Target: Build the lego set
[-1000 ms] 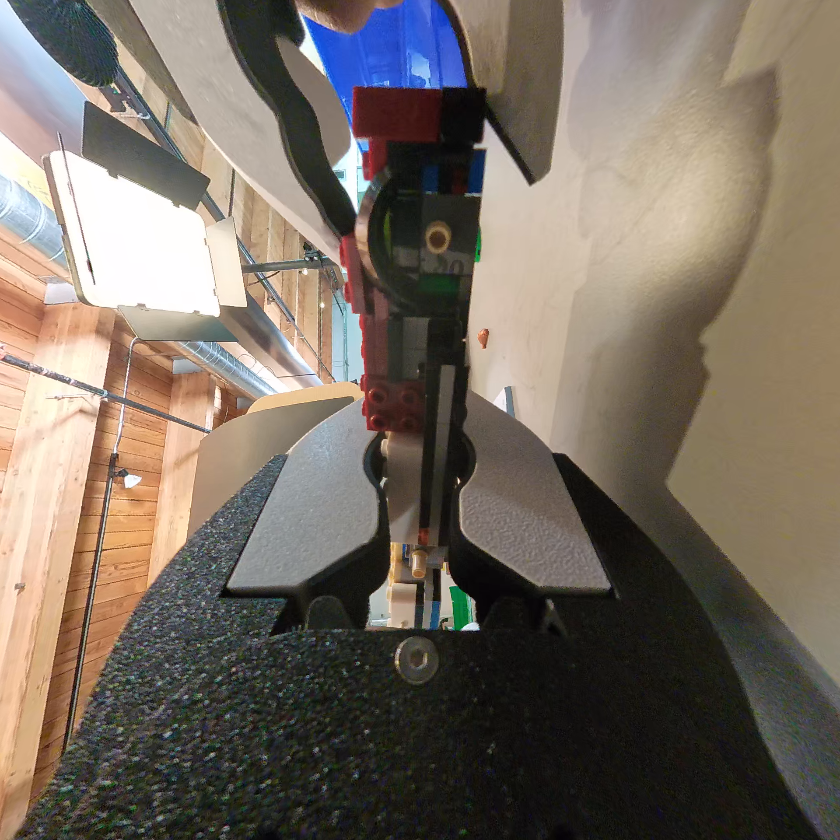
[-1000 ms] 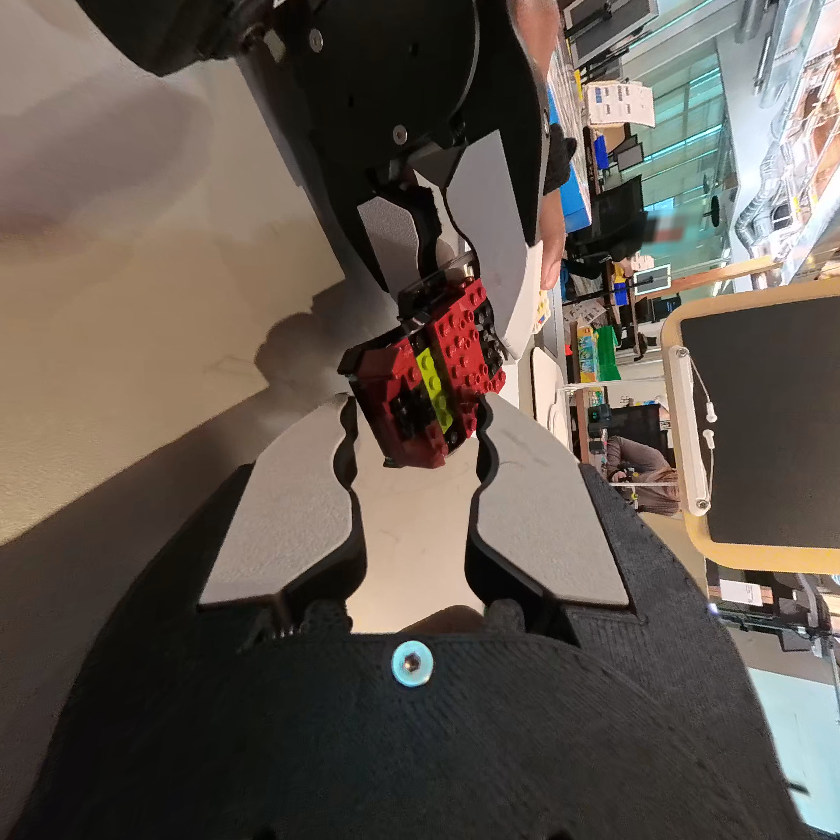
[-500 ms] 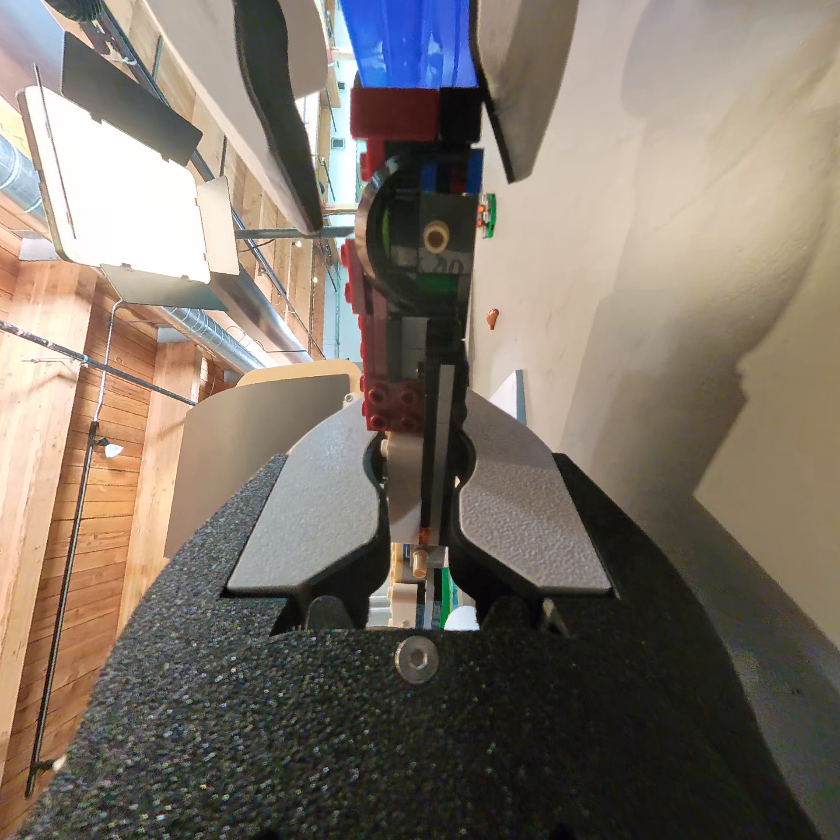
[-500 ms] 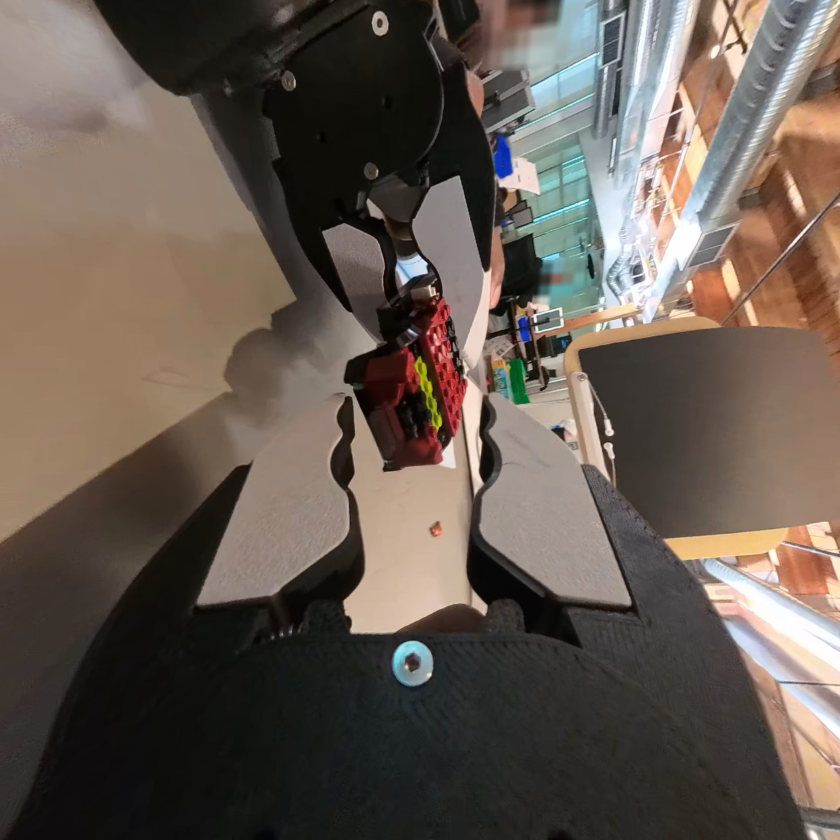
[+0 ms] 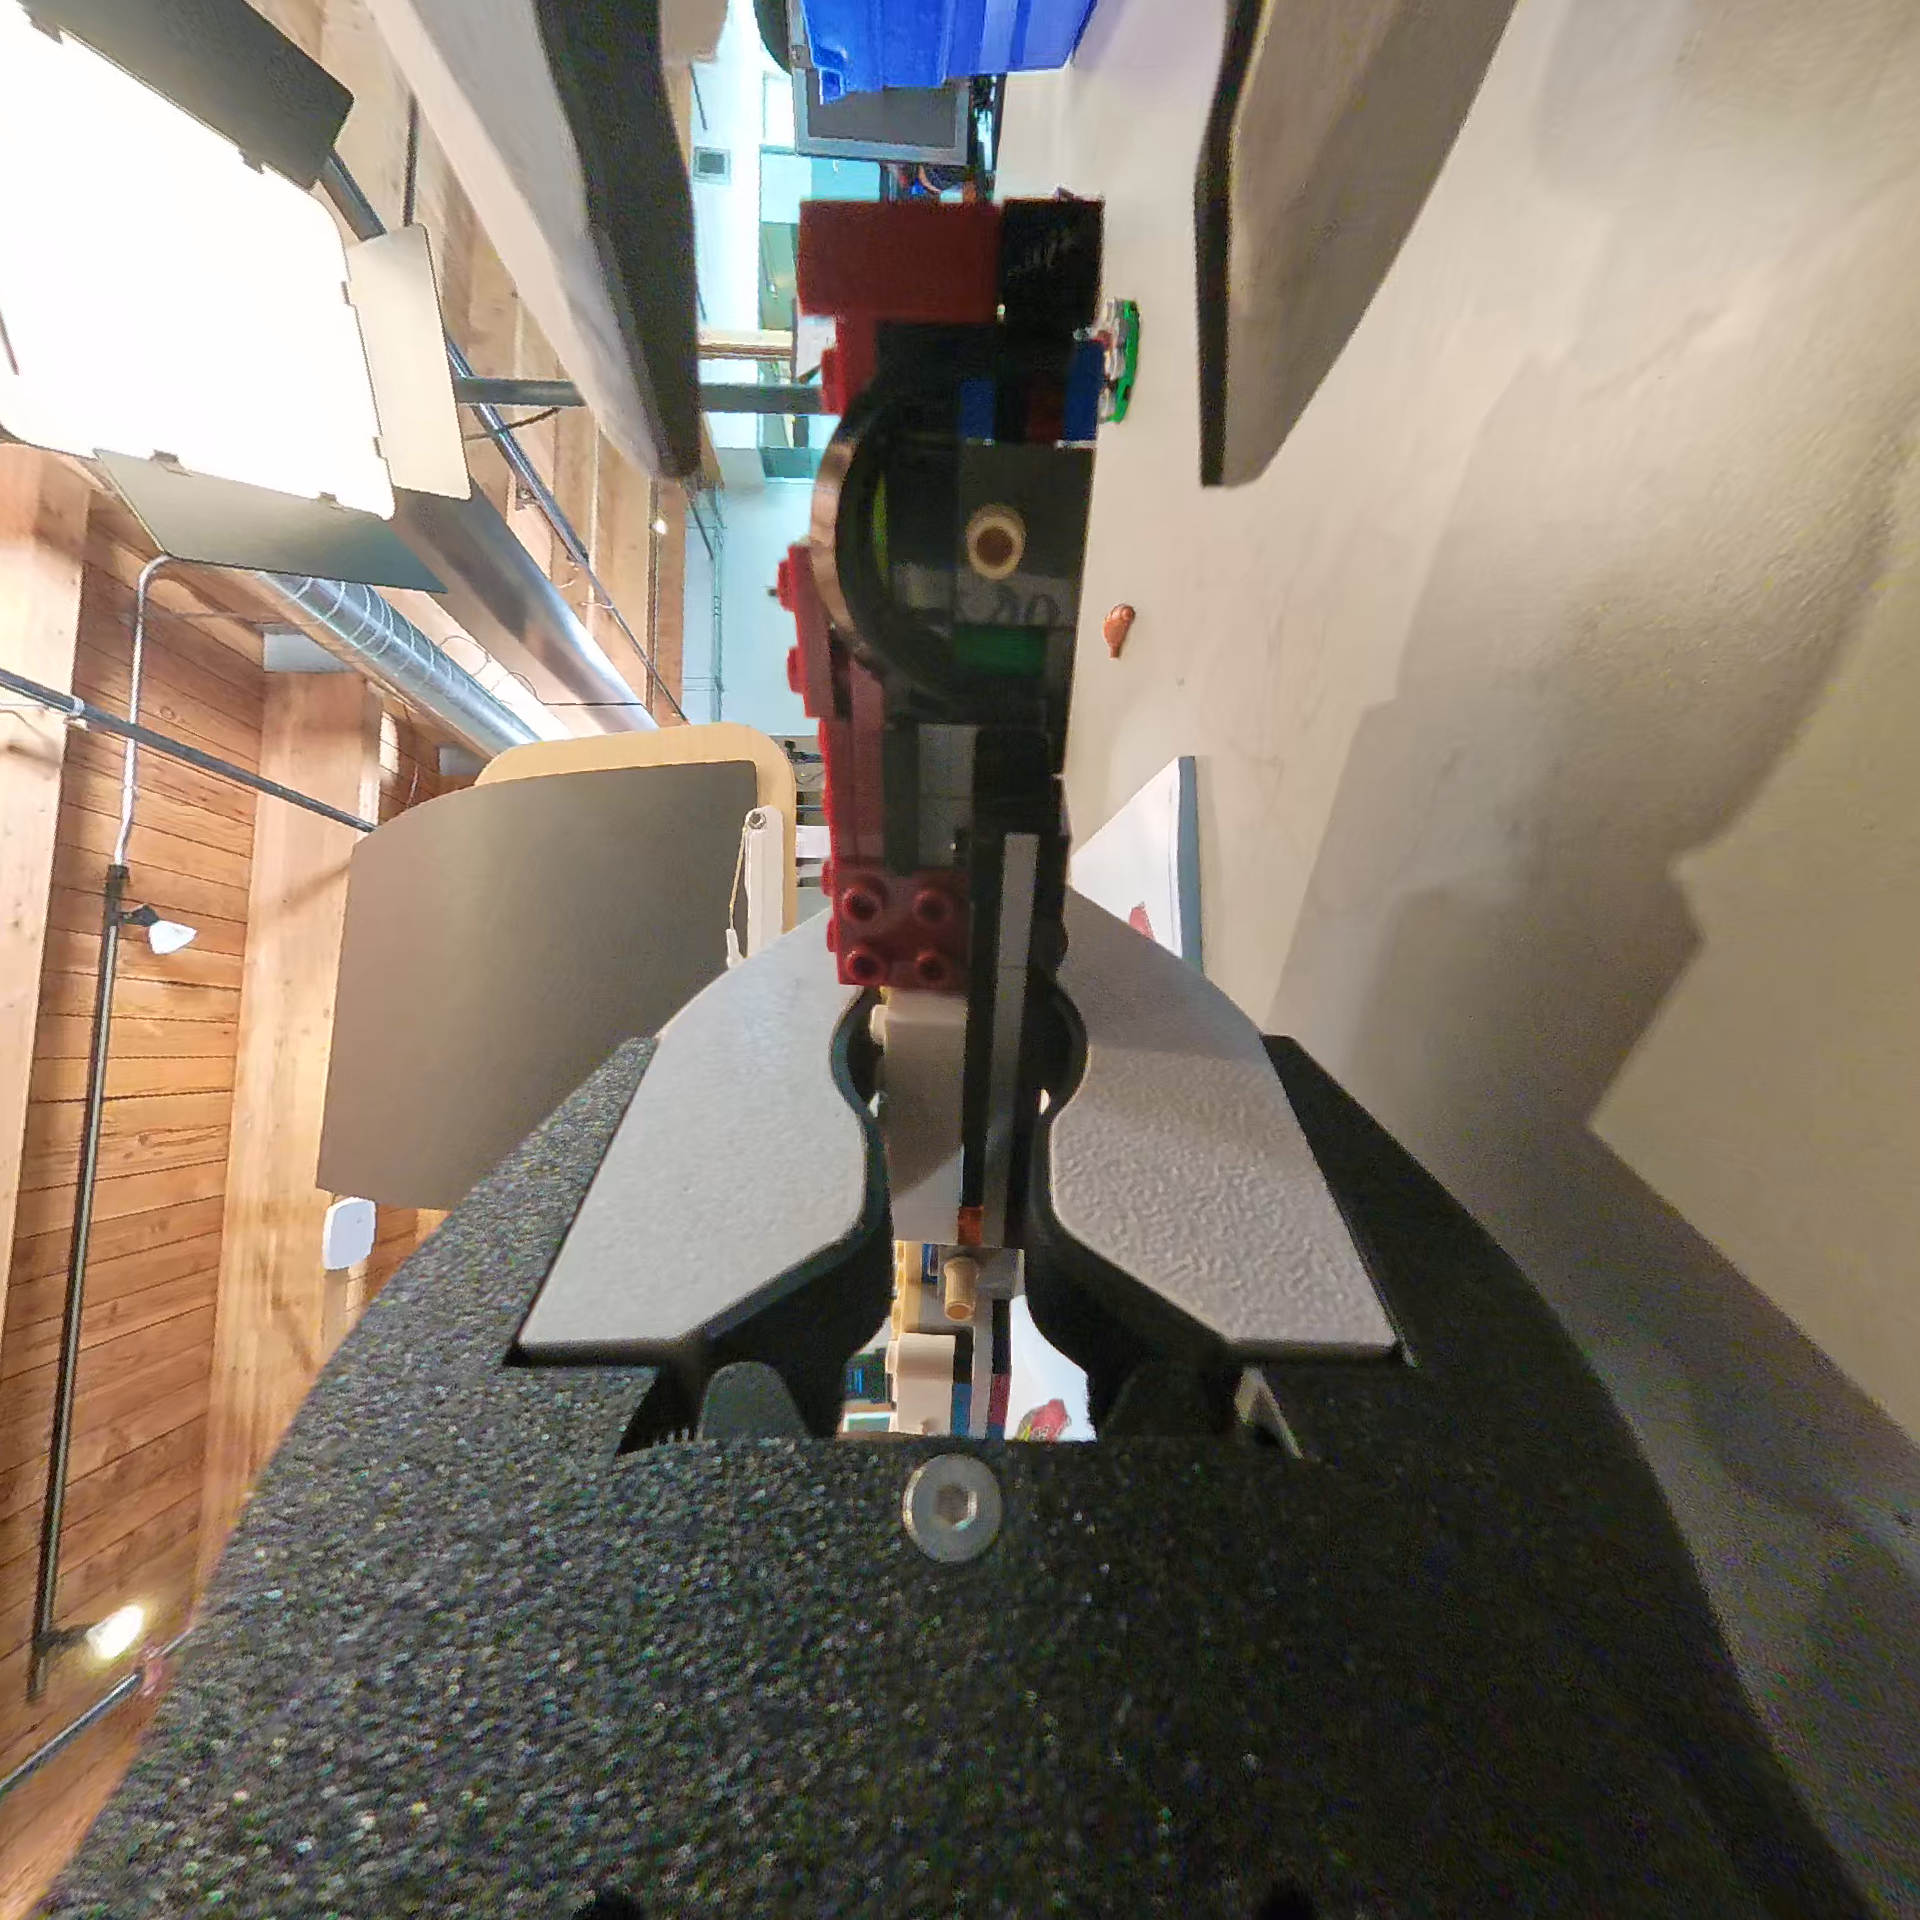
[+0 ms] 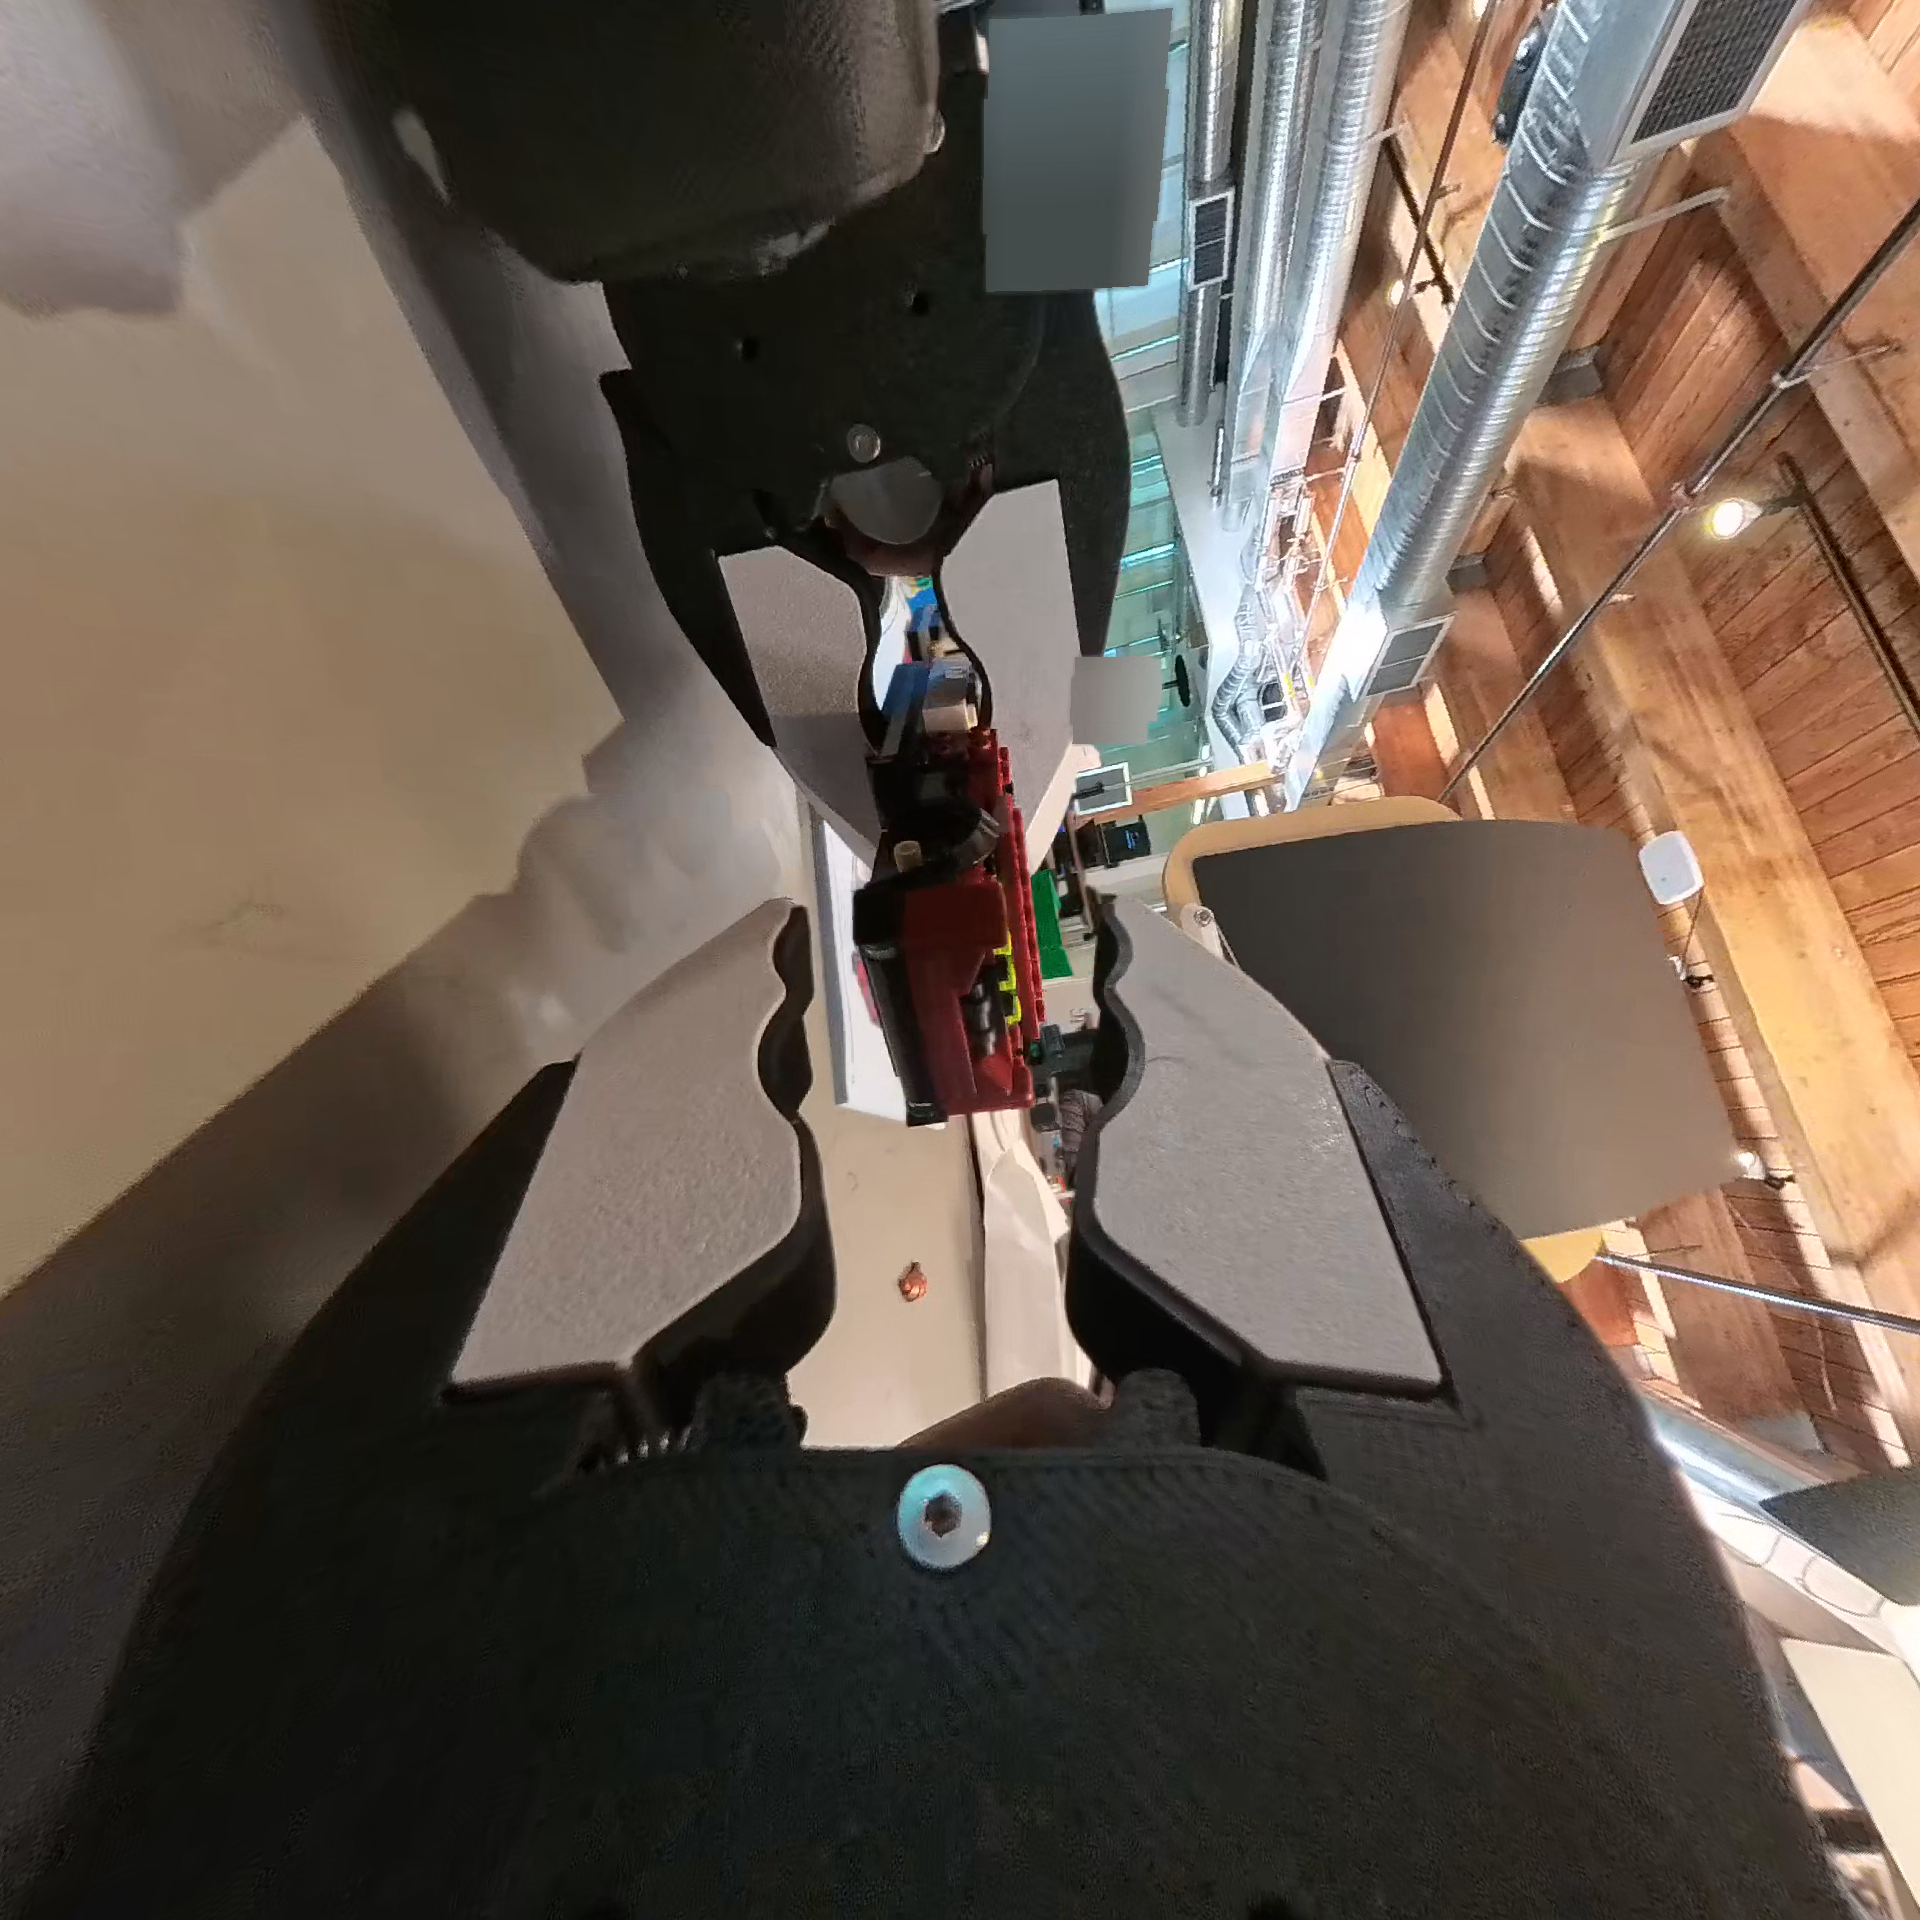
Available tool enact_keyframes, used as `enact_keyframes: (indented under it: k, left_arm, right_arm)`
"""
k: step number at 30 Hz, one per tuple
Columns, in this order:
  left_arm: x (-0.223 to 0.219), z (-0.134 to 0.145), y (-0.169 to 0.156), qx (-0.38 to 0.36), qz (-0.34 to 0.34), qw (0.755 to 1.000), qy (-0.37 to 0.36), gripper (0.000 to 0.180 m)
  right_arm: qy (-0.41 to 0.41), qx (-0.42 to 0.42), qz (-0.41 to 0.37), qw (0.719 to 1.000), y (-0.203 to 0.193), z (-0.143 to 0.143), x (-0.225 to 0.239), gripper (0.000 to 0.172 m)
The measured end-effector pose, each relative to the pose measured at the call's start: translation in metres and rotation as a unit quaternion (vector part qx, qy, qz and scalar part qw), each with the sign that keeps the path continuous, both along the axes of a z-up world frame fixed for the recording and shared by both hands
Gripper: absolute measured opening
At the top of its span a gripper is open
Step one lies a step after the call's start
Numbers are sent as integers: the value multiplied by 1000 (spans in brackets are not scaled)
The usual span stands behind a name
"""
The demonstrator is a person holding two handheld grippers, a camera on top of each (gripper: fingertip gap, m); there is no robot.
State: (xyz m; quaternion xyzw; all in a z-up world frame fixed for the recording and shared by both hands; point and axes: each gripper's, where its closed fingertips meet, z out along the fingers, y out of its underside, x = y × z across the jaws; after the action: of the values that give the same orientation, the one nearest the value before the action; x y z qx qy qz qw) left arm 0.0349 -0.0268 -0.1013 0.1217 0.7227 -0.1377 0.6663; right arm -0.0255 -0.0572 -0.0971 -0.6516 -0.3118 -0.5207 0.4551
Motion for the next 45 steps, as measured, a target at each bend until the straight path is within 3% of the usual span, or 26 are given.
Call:
enact_keyframes:
  k: [28,35,40,45]
  left_arm:
    - [6,0,-2,-9,6,1000,26,25]
    - [9,4,7,-13,18,999,26,25]
    - [12,22,27,1,43,999,22,25]
    - [7,73,40,15,35,999,-5,25]
  right_arm:
    - [-44,-3,-5,999,7,6,13,45]
    - [-41,14,-17,999,5,9,20,54]
    - [-53,57,-21,997,0,26,18,59]
    - [-81,93,2,992,-11,34,-1,58]
